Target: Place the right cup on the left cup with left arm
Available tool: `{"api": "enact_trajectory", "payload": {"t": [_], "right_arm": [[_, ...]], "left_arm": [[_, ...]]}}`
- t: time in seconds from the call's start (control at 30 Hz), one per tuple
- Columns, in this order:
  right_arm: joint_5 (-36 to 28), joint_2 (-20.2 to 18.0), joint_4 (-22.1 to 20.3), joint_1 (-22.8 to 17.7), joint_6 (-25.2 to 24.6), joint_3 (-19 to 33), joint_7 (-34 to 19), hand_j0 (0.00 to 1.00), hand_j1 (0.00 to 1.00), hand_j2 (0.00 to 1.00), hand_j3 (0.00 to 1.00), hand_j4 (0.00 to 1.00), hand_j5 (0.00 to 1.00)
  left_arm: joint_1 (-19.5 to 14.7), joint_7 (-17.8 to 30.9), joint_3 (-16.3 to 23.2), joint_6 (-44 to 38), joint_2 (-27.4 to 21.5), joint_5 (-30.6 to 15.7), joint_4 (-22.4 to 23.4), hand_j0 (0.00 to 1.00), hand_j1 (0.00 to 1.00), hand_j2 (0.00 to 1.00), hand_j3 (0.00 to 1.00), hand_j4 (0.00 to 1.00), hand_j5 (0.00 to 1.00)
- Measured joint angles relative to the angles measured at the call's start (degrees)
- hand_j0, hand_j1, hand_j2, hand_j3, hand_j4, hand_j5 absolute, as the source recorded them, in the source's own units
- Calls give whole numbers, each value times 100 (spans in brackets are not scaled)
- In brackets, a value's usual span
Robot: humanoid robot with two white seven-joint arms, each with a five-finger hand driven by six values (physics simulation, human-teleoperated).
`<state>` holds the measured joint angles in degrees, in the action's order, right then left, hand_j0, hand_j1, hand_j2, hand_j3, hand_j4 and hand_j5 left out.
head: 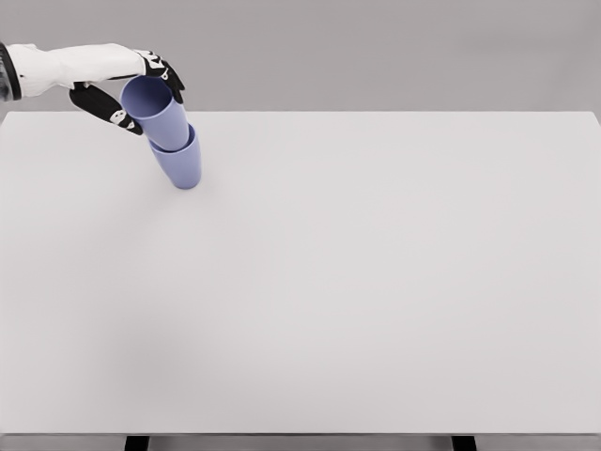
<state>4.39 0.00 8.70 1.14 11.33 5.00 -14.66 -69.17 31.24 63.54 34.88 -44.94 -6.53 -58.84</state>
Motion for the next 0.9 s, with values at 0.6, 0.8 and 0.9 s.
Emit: {"api": "enact_trajectory", "payload": {"t": [0.6,0.8,0.9], "right_arm": [[-2,0,0,0,0,0,0,100,100,100,100,100,100],[-2,0,0,0,0,0,0,100,100,100,100,100,100],[-2,0,0,0,0,0,0,100,100,100,100,100,100]], "left_arm": [[114,-10,-58,-23,3,6,30,100,100,100,100,100,100],[106,-5,-141,10,-51,-18,-83,100,100,100,100,100,100],[123,-3,-272,24,-145,-50,-353,100,100,100,100,100,100]]}}
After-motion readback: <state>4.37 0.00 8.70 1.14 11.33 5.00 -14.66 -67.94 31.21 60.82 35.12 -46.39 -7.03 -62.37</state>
